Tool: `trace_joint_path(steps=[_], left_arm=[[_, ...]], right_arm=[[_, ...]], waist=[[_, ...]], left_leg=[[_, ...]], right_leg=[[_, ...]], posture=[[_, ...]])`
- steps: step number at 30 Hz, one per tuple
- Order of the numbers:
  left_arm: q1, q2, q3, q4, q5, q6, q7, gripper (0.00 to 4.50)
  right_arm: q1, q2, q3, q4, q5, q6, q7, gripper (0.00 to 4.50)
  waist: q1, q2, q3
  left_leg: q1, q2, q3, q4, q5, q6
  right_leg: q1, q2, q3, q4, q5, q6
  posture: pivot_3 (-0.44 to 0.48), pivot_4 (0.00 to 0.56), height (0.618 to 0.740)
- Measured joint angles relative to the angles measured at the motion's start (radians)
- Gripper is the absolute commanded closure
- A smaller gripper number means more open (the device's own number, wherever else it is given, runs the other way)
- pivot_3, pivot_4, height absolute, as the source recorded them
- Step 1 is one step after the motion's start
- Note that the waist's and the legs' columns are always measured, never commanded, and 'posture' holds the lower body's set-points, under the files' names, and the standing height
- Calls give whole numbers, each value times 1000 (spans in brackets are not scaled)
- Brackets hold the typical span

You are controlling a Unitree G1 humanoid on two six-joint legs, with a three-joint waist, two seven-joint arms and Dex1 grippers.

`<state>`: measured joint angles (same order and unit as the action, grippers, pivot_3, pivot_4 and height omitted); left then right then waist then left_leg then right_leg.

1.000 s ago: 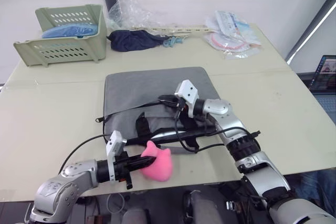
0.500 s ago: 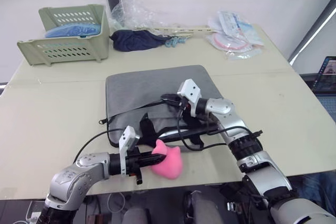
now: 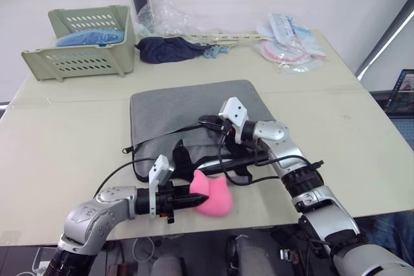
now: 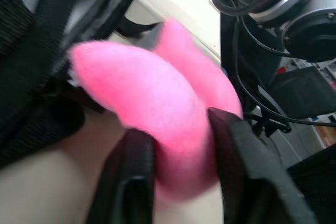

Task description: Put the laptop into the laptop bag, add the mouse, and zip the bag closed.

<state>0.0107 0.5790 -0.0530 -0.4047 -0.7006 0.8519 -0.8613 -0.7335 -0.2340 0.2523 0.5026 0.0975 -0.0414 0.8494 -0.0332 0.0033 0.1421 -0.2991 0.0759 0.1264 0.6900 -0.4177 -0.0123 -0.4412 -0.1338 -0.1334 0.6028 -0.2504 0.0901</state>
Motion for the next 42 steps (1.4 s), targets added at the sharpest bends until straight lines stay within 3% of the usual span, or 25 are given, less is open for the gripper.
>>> trace_joint_path(steps=[3, 10, 17, 24, 31, 42], left_arm=[[71, 76, 59, -40, -28, 0, -37, 51], [186, 255, 337, -45, -96, -14, -146, 51], [36, 332, 445, 108, -106, -77, -210, 51], [-182, 339, 365, 213, -52, -154, -232, 51], [-368, 272, 226, 326, 28, -231, -257, 51], [-423, 247, 187, 382, 72, -275, -293, 51]], right_arm=[[0, 2, 0, 0, 0, 0, 0, 4500], [4, 9, -10, -4, 1, -1, 0, 4500], [73, 20, -64, -156, 76, 69, 1, 4500], [143, -15, -106, -442, 202, 304, 0, 4500], [204, -125, -159, -700, 309, 526, -3, 4500], [215, -150, -98, -665, 198, 466, -20, 4500]], waist=[[0, 0, 0], [3, 1, 1], [2, 2, 8], [3, 11, 19], [-1, -4, 34], [-6, -6, 35]], left_leg=[[0, 2, 0, -1, 0, 0], [0, 4, -2, -5, 0, 0], [-9, 1, -2, -7, 3, -8], [-36, -1, 6, -6, 4, -8], [-37, -3, 10, -9, 4, -8], [-35, -3, 14, -6, 4, -8]], right_leg=[[-2, 0, 0, 0, -1, -1], [-3, 1, -3, 0, -2, -6], [-8, 9, -7, -2, -2, -5], [-34, 12, -24, 1, -1, -4], [-37, 12, -36, -6, -1, -3], [-37, 12, -33, -2, 0, -3]], posture=[[0, 150, 740], [0, 150, 740], [0, 150, 740], [0, 150, 740], [0, 150, 740], [0, 150, 740]])
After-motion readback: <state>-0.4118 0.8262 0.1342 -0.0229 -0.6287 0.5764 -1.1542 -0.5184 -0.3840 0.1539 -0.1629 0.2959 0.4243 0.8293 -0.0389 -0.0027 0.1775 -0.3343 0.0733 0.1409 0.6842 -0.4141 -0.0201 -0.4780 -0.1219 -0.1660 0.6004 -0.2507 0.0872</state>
